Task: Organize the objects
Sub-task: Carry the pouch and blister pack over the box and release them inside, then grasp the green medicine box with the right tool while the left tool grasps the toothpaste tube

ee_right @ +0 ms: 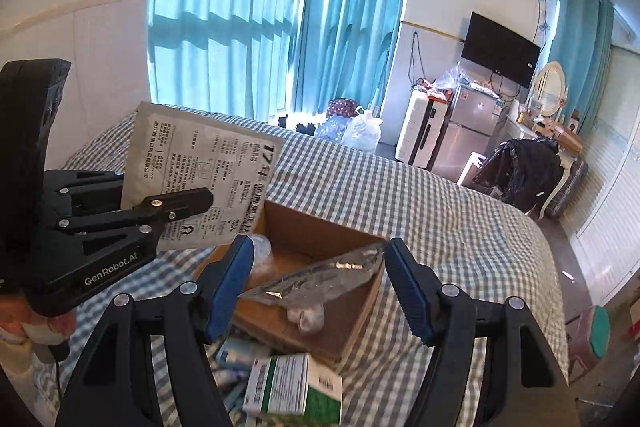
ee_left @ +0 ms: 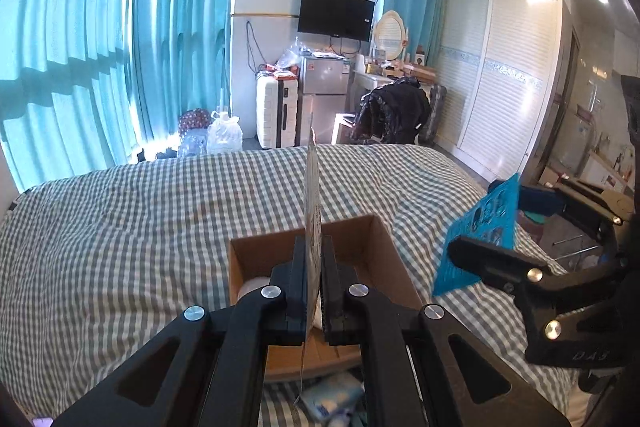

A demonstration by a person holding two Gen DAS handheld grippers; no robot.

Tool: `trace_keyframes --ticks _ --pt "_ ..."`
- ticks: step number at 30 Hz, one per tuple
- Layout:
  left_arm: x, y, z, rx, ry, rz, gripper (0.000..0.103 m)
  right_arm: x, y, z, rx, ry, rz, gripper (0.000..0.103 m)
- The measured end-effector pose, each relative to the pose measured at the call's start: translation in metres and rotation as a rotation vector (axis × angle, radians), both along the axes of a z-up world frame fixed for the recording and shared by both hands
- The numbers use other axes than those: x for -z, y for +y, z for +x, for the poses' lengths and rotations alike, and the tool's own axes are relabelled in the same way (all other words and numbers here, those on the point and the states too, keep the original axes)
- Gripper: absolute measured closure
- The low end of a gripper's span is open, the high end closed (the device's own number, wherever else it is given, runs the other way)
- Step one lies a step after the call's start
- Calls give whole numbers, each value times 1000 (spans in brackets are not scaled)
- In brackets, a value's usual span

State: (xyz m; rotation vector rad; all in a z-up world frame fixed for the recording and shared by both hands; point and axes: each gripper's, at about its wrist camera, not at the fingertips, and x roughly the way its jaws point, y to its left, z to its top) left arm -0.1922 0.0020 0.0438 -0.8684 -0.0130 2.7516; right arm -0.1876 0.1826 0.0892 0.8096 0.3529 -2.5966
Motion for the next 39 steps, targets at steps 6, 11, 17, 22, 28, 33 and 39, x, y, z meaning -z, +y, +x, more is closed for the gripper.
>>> trace_keyframes --ticks 6,11,17,22,28,33,39 --pt "26 5 -42 2 -47 -2 98 29 -4 -47 -7 -76 -11 55" --pt "68 20 -64 15 -118 -26 98 73 -4 -88 12 -167 -6 56" --pt "108 29 -75 29 -192 -26 98 102 10 -111 39 -218 -33 57" --pt "114 39 -67 25 -210 -43 85 96 24 -104 62 -199 -66 39" --pt "93 32 -32 -28 -178 -53 18 66 43 -74 78 -152 -62 21" --pt "57 16 2 -61 -143 -45 12 26 48 -30 71 -83 -31 15" --pt "24 2 51 -89 -92 -64 5 -8 39 28 35 -17 -2 10"
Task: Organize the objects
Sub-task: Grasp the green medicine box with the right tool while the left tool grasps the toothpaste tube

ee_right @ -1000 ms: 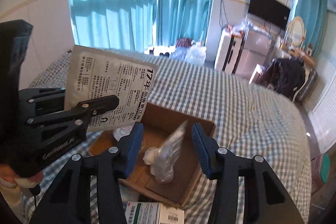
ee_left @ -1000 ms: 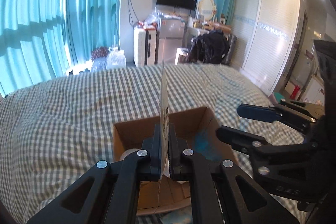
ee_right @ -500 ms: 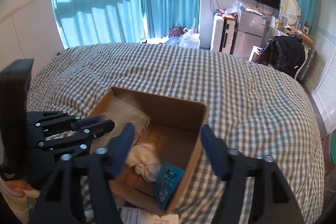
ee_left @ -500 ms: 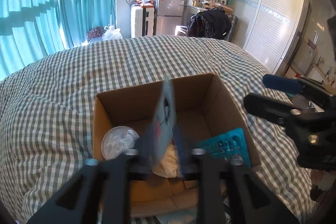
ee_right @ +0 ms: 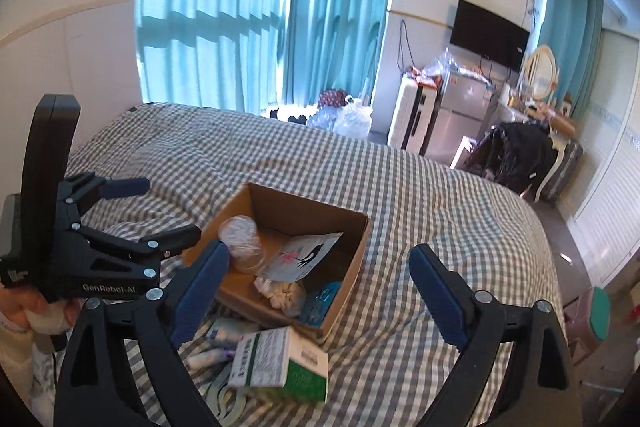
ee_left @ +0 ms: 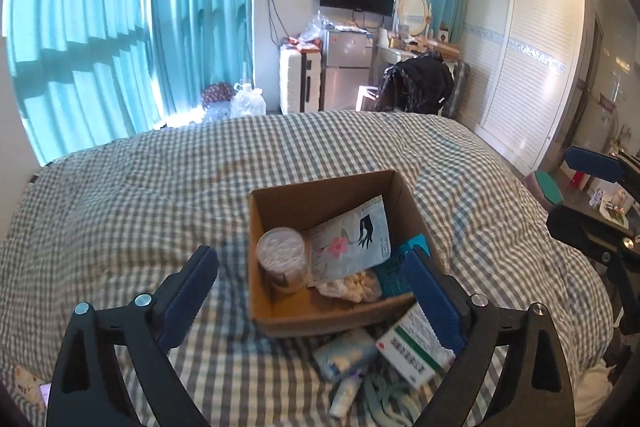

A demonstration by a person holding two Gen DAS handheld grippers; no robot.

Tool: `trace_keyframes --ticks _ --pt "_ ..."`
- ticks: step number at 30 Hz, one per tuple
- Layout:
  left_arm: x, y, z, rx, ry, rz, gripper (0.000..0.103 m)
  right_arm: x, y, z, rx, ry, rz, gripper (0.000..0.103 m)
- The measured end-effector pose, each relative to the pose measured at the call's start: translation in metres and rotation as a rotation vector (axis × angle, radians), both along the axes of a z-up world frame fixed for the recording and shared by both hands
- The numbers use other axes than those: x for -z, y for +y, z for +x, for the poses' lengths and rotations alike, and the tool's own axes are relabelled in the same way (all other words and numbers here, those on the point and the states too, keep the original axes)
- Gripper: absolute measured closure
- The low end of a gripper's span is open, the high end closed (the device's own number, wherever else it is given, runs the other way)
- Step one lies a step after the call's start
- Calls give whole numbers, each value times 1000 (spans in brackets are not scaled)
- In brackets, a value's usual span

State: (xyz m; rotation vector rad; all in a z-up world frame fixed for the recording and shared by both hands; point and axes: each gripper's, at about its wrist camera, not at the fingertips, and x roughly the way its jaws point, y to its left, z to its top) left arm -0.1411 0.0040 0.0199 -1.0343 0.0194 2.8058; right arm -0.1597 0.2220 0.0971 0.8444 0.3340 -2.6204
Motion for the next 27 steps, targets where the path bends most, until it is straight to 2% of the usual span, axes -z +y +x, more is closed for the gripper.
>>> trace_keyframes --ticks 4,7,12,18,21,27 --pt "-2 -6 29 -24 1 -12 4 -3 -4 34 -13 17 0 10" --pt "13 -11 44 -58 -10 -6 4 11 -4 55 -11 7 -5 10" --pt "59 -13 57 -121 -43 -48 4 70 -9 63 -14 -81 34 10" --pt "114 -6 48 -108 -139 -80 4 147 -23 51 3 -188 135 10" --pt "132 -7 43 -107 -173 -85 4 169 -31 48 -1 -191 191 10" --pt "151 -9 39 -102 -221 -83 4 190 -40 40 -7 -205 241 10"
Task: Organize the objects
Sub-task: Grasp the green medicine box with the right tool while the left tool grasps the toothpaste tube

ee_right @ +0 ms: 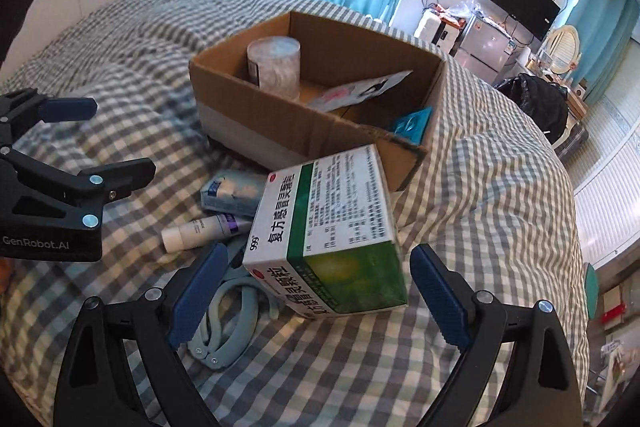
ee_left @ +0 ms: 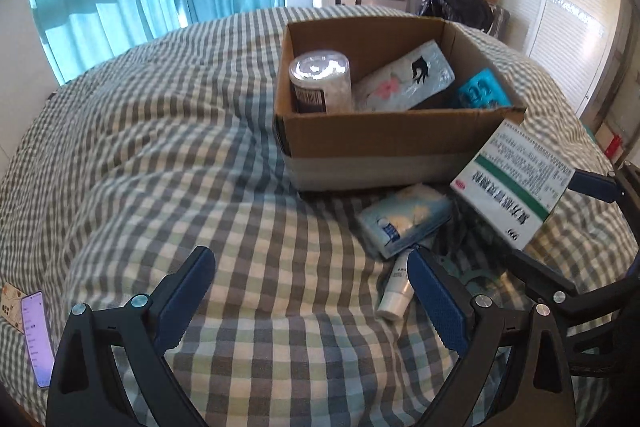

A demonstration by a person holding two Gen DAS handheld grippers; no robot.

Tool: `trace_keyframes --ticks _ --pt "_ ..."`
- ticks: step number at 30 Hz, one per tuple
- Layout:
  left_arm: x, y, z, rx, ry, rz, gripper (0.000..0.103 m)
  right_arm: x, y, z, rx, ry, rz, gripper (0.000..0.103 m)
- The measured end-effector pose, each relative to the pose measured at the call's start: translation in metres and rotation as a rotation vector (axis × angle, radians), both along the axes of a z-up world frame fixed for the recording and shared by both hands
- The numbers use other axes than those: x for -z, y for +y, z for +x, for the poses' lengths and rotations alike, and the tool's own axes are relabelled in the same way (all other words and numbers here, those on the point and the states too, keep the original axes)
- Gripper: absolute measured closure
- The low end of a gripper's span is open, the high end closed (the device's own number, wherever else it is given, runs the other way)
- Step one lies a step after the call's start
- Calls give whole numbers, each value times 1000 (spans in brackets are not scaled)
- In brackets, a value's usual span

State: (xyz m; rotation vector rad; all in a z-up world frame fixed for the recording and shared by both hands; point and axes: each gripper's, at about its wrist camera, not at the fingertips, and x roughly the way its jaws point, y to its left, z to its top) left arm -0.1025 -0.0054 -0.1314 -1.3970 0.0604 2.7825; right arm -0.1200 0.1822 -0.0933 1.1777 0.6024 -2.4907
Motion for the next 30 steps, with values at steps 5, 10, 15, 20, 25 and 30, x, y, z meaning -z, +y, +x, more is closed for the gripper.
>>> trace_keyframes --ticks 5,10,15,20,25,30 --pt "4 1 -1 6 -22 4 4 11 -4 -3 10 4 53 10" --pt "9 4 -3 -1 -47 16 4 16 -4 -9 16 2 59 12" --pt "15 17 -7 21 -68 23 4 4 10 -8 16 1 -48 17" --pt "30 39 -13 80 -109 25 16 -18 30 -3 30 40 -133 18" --pt "54 58 -28 124 -188 22 43 -30 47 -3 49 56 -161 18" --pt "65 64 -40 147 -206 69 52 -27 58 -6 57 37 -199 18"
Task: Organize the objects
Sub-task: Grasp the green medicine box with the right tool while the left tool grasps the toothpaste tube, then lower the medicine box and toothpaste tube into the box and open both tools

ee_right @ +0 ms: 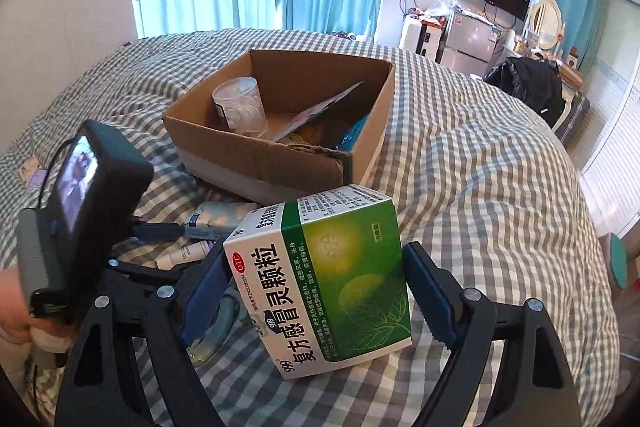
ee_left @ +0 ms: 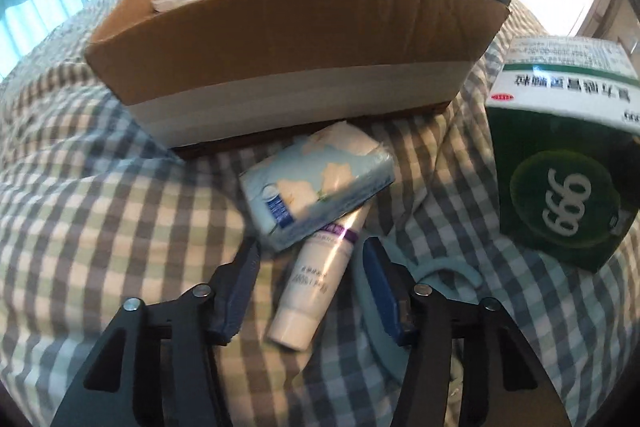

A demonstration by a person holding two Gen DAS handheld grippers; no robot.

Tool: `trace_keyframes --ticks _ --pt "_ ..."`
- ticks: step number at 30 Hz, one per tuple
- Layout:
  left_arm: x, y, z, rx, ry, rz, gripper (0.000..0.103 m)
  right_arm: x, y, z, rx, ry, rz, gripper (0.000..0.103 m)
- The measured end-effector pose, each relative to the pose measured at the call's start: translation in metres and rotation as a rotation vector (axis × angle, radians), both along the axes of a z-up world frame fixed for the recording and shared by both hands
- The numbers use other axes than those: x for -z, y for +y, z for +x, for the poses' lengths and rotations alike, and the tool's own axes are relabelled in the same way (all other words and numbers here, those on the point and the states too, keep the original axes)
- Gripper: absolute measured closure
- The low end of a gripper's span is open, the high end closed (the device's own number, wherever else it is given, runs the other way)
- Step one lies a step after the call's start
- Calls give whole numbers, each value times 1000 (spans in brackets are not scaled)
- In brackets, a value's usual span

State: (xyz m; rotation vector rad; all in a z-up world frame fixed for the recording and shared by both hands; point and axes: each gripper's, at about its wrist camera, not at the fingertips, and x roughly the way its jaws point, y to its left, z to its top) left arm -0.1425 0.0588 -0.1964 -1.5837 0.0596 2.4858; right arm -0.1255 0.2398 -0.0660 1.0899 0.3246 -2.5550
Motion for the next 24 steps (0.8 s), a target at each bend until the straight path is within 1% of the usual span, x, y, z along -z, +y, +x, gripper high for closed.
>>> trace_keyframes --ticks 2,4,7,9,12,16,19,24 --pt "2 -1 -2 3 -16 24 55 1 1 -1 1 -2 -6 18" --pt "2 -3 -2 15 -26 52 69 1 1 -2 2 -5 -11 18" --pt "0 -4 3 23 -34 57 73 0 3 -1 2 -6 -19 18" --pt "-2 -5 7 31 -36 51 75 -1 4 1 2 -9 -21 18" --pt "-4 -6 15 26 -31 15 78 -2 5 4 3 -8 -17 18" --pt "-12 -8 30 20 -22 18 78 -5 4 9 10 -4 -12 19" --pt "-21 -8 39 18 -7 28 78 -13 1 15 8 9 -2 19" --pt "-44 -9 57 18 54 35 78 -31 -1 27 -1 43 8 19"
